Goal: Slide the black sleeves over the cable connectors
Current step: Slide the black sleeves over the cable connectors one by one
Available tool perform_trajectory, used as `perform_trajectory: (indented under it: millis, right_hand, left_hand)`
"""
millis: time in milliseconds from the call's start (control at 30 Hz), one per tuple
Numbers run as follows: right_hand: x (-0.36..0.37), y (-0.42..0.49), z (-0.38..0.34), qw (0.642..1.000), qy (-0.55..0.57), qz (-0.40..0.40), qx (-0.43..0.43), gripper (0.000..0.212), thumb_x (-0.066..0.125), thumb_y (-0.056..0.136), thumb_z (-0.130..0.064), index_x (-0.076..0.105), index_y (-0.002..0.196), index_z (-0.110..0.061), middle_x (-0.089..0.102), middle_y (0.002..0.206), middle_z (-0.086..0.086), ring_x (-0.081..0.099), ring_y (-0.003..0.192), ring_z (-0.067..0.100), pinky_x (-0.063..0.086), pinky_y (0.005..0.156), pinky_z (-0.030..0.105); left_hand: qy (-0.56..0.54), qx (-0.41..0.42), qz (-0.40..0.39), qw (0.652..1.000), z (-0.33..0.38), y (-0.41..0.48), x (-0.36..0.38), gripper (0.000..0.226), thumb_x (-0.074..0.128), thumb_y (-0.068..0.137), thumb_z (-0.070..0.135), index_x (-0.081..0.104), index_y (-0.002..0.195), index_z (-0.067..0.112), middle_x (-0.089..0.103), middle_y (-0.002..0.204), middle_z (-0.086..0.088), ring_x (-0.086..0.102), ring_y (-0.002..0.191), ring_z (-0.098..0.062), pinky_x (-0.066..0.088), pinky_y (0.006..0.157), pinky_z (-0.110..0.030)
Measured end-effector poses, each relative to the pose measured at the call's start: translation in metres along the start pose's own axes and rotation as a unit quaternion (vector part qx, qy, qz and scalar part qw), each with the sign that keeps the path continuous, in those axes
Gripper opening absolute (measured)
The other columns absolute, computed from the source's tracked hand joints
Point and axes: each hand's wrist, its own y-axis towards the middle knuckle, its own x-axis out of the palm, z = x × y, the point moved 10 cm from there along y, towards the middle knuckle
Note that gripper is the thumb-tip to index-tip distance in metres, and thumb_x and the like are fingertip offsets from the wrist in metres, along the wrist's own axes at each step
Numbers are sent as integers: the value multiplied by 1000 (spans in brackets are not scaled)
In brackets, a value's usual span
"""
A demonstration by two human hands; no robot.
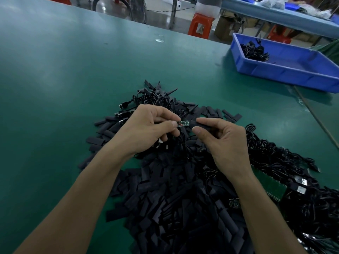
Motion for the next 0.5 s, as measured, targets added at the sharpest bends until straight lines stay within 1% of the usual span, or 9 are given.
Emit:
perform_trajectory:
  millis: [100,200,267,333,400,500]
  right_hand:
    - [0,-1,1,1000,0,-4,3,22,81,82,-21,75,101,-29,73,75,-17,65,65,-4,49,64,11]
    - [4,0,1,1000,9,-29,6,22,82,81,-22,76,102,-27,75,80,-15,68,69,-2,50,66,11]
    - [9,0,-2,998,24,-57,2,23,80,78,-27,76,101,-27,76,85,-13,71,73,1,52,67,12]
    - [10,1,-3,997,31,-69,-4,25,78,76,-32,76,101,-27,77,86,-12,71,73,2,52,66,12]
    - [12,2,-3,997,39,-73,-7,26,78,76,-33,76,101,-27,76,86,-11,70,73,2,52,67,13]
    - [17,2,0,996,36,-83,-8,27,78,77,-34,76,103,-25,77,90,-9,71,81,8,54,74,20]
  left_hand:
    - [-8,-7,-9,1000,0,-1,1,12,64,96,5,72,95,13,76,72,0,55,51,-2,42,50,-10]
    - [-17,-12,-11,1000,0,-1,0,15,62,96,4,74,94,14,75,71,0,56,52,-2,43,51,-10]
    - [-20,-13,-11,1000,-1,-1,-1,17,62,97,5,74,94,16,75,72,1,56,53,-1,43,52,-10]
    - [-25,-12,-17,999,-1,-1,0,18,63,97,5,75,94,17,76,73,2,57,54,1,44,52,-9]
    - [-31,-9,-33,999,0,-2,4,16,64,96,6,75,95,18,77,75,1,59,57,3,44,54,-8]
    - [-23,-3,-50,998,-1,-2,8,15,67,95,8,75,94,21,77,77,0,62,60,-1,45,56,-11]
